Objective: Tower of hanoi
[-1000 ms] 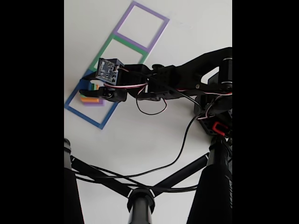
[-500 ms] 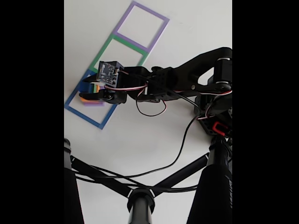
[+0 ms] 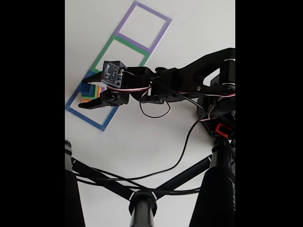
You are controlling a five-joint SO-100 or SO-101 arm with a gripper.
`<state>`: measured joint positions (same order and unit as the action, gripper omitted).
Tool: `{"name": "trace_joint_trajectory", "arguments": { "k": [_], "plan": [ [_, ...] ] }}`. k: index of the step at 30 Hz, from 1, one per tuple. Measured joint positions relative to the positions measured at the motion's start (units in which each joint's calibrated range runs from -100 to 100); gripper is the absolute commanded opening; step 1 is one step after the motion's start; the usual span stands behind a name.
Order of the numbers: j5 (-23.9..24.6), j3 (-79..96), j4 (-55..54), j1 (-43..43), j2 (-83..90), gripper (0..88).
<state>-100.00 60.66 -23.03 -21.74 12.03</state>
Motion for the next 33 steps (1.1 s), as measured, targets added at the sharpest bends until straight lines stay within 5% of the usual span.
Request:
{"name": "trace_joint_trajectory", "arguments": {
  "k": [8,12,25,33],
  "plan": [
    [0.0,-5.83,19.18,0.0,13.85,13.8],
    [0.0,-16.97,38.6,0.9,19.5,0.7],
    [0.0,-71.98,102.17,1.64,17.9,0.1],
    [0.0,-78.33,110.27,1.64,17.98,0.1]
  ]
}}
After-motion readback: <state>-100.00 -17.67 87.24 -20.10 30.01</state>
